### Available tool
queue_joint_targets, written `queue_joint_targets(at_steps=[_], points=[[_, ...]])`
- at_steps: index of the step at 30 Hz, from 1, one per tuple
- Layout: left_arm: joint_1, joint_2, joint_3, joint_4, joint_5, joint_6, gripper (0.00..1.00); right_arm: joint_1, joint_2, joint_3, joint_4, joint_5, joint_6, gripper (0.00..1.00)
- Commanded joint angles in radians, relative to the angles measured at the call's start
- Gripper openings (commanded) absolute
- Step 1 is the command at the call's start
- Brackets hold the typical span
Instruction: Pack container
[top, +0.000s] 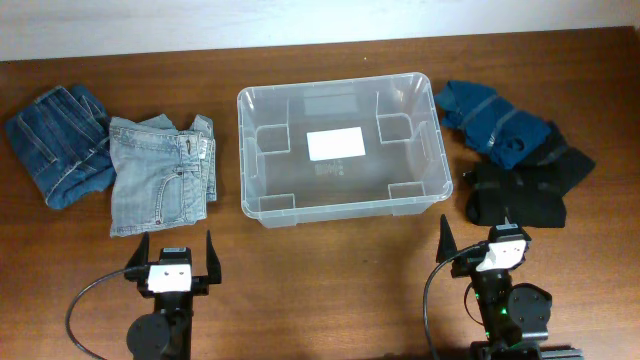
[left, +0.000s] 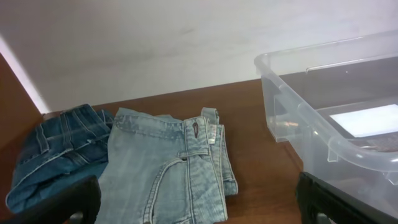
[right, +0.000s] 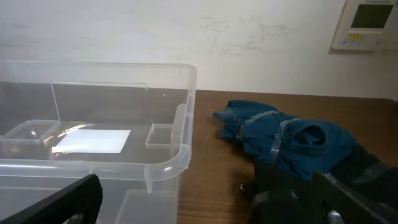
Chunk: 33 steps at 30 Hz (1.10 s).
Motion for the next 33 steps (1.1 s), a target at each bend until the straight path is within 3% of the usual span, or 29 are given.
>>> queue_joint_targets(at_steps=[1,7,9,12,17,24,30,31,33], points=[[-0.002,-0.006,-0.005,0.006,0.002,0.012,0.99,-0.006,-0.009,-0.007,-0.003,0.009,0.005,0.98],[-0.002,-0.007,-0.005,0.079,0.112,0.003,0.99,-0.006,-0.009,-0.007,-0.003,0.009,0.005,0.98],[-0.002,-0.006,0.007,0.089,0.126,-0.077,0.99,-0.006,-0.009,-0.007,-0.003,0.008,0.005,0.98],[-0.001,0.024,0.06,0.039,0.096,-0.188,0.99,-0.006,-0.009,-0.007,-0.003,0.009,0.005,0.98],[0.01,0.171,0.208,-0.027,0.087,-0.198,0.99,-0.006,-0.009,-0.007,-0.003,0.008,0.005,0.98],[0.072,0.618,0.614,-0.197,0.123,-0.218,0.99,-0.006,-0.009,-0.007,-0.003,0.008,0.005,0.98],[0.127,1.029,1.016,-0.423,0.351,-0.217,0.99,-0.006,-0.009,-0.007,-0.003,0.009,0.005,0.98],[0.13,1.161,1.159,-0.51,0.466,-0.217,0.99,-0.006,-0.009,-0.007,-0.003,0.008,0.005,0.98],[0.13,1.245,1.247,-0.58,0.5,-0.217,0.99,-0.006,-0.009,-0.007,-0.003,0.008,0.005,0.99]])
